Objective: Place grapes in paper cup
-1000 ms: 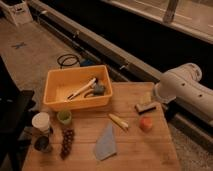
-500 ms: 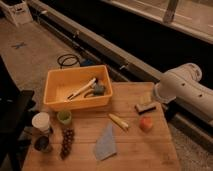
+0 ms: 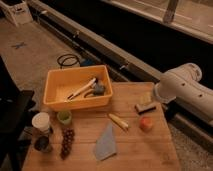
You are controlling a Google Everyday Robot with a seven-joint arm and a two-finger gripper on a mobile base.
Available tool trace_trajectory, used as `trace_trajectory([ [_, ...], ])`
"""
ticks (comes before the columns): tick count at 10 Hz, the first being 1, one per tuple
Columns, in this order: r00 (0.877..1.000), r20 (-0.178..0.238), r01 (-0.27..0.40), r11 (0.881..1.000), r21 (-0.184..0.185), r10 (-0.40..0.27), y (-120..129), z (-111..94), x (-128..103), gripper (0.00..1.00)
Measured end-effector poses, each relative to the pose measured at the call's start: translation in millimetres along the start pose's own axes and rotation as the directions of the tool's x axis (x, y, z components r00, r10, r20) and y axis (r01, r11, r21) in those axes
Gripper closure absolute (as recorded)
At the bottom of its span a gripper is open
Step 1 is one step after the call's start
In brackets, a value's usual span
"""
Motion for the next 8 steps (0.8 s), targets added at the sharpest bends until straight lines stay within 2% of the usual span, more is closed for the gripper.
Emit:
trace_trajectory([
  [8,1.000,0.003,0.006,1.000,0.000,-0.006,1.0,-0.5,-0.5,0.20],
])
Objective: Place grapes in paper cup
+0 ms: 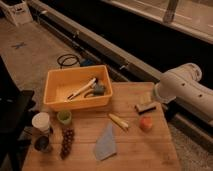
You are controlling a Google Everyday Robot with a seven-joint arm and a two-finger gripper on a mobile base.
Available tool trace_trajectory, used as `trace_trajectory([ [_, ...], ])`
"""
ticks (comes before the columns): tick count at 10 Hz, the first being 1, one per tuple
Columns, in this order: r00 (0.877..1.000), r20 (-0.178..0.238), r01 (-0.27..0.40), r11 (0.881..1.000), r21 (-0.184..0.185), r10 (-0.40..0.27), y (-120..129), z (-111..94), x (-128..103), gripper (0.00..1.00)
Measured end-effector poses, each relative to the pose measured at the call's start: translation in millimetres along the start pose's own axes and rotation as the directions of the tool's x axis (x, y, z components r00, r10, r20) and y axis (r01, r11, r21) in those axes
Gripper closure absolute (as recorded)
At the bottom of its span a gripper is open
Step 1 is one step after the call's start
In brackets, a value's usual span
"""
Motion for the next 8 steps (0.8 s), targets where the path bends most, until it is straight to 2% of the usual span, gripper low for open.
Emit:
trace_trajectory([
  [2,0.997,0.009,0.080,0.997,-0.020,-0.080,15.8,-3.6,-0.6,0.20],
  [4,0.985,0.016,0.174,0.984,-0.044,-0.173,51.6,-5.6,1.0,0.20],
  [5,0.969,0.022,0.245,0.967,-0.065,-0.244,84.3,-7.2,3.3,0.20],
  [7,0.943,0.029,0.333,0.936,-0.114,-0.331,127.5,-9.7,8.7,0.20],
  [8,0.917,0.037,0.397,0.903,-0.165,-0.396,157.1,-13.5,14.4,0.20],
])
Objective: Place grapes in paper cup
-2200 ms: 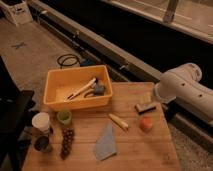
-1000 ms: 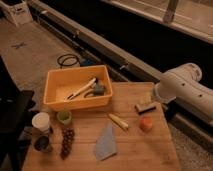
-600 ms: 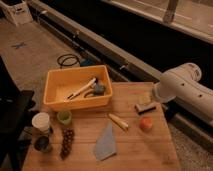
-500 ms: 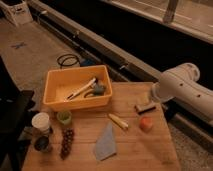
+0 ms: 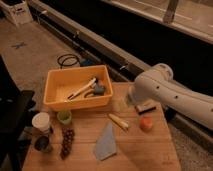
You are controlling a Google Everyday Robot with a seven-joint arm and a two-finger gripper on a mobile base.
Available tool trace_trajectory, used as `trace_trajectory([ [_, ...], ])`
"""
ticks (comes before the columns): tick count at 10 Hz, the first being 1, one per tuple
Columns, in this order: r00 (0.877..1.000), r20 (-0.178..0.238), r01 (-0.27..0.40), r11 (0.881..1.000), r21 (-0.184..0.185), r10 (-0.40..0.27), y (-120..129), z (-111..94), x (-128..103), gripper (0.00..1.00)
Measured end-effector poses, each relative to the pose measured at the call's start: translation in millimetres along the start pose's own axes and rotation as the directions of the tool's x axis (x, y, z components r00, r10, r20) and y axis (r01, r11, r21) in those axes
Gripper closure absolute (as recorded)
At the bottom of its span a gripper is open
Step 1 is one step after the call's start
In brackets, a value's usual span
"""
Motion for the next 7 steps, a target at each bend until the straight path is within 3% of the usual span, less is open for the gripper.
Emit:
trace_trajectory([
  [1,0.997,0.006,0.075,0.995,-0.060,-0.075,30.1,-1.2,-4.0,0.20],
  [3,0.984,0.026,0.177,0.975,-0.135,-0.175,66.3,-6.2,-6.4,0.20],
  [4,0.980,0.033,0.201,0.967,-0.154,-0.198,75.4,-7.6,-7.1,0.20],
  [7,0.979,0.034,0.203,0.967,-0.156,-0.200,76.2,-7.7,-7.1,0.20],
])
